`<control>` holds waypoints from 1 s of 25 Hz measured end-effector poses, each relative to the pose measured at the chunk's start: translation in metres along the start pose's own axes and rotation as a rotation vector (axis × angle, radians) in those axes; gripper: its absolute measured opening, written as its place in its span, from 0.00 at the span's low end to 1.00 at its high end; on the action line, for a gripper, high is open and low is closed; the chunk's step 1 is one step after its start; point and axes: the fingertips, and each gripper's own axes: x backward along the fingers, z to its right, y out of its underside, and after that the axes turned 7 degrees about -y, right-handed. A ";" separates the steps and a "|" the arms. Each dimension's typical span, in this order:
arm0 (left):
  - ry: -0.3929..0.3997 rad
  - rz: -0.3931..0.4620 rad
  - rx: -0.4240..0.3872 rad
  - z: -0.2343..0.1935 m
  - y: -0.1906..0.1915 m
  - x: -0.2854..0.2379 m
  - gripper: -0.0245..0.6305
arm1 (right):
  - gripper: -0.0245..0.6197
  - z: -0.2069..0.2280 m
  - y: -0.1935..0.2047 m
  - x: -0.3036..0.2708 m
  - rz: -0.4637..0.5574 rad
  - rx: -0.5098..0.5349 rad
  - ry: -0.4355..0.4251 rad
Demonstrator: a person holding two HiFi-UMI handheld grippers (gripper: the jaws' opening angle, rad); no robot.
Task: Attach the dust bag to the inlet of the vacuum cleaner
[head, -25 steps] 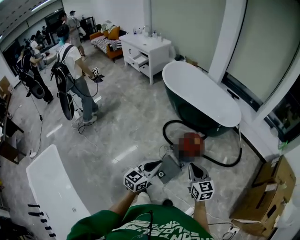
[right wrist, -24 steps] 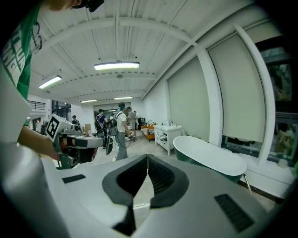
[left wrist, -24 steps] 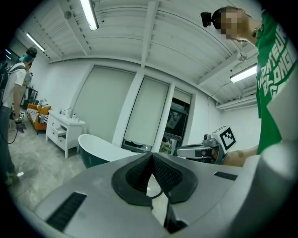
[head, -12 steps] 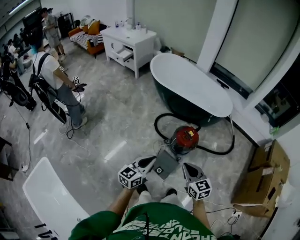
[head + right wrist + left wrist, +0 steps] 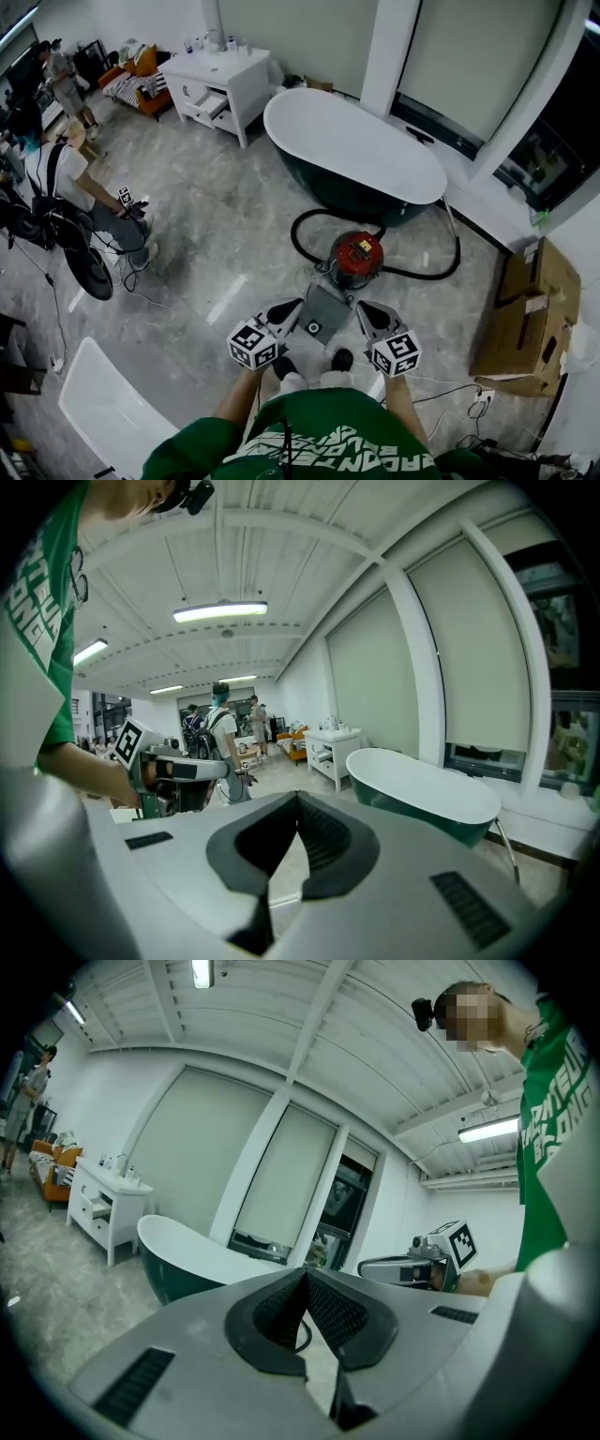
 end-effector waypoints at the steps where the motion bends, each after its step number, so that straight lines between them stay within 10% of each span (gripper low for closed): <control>1: -0.003 -0.005 -0.004 0.001 0.000 -0.006 0.04 | 0.05 0.007 0.002 0.002 -0.001 -0.004 0.002; 25: 0.003 -0.095 -0.073 -0.023 0.024 -0.093 0.04 | 0.05 0.092 0.027 -0.020 -0.072 0.003 -0.027</control>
